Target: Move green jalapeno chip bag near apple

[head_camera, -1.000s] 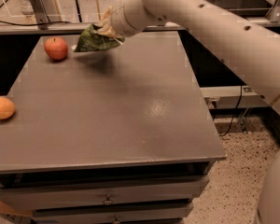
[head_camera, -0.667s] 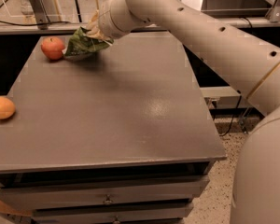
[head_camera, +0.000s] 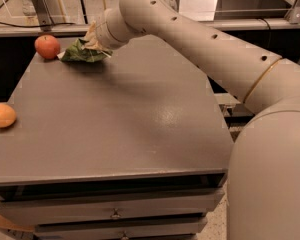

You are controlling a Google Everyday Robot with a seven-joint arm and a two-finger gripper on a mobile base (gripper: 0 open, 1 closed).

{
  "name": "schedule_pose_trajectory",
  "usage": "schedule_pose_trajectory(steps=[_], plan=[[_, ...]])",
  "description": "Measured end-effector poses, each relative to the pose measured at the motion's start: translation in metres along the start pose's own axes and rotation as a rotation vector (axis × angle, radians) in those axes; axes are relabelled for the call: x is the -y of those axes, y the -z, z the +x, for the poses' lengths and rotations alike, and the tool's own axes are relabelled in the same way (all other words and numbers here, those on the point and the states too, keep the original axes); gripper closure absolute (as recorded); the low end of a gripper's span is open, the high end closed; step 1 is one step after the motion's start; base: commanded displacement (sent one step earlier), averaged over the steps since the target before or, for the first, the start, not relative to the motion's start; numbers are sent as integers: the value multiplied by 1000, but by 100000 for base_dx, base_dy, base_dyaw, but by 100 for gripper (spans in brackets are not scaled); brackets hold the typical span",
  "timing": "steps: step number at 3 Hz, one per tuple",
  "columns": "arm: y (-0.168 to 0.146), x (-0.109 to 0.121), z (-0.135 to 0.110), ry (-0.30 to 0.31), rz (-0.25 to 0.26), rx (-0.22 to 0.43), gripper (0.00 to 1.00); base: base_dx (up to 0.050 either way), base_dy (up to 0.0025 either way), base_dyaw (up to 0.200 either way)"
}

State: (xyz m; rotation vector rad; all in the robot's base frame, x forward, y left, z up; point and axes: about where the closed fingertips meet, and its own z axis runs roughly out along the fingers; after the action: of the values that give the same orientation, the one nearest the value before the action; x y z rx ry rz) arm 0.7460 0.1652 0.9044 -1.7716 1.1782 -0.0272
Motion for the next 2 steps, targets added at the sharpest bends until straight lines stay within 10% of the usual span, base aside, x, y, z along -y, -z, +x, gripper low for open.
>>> schedule_pose_trajectory(steps=[2], plan=[[-16, -18, 8, 24, -61, -26, 60, 0, 0, 0]])
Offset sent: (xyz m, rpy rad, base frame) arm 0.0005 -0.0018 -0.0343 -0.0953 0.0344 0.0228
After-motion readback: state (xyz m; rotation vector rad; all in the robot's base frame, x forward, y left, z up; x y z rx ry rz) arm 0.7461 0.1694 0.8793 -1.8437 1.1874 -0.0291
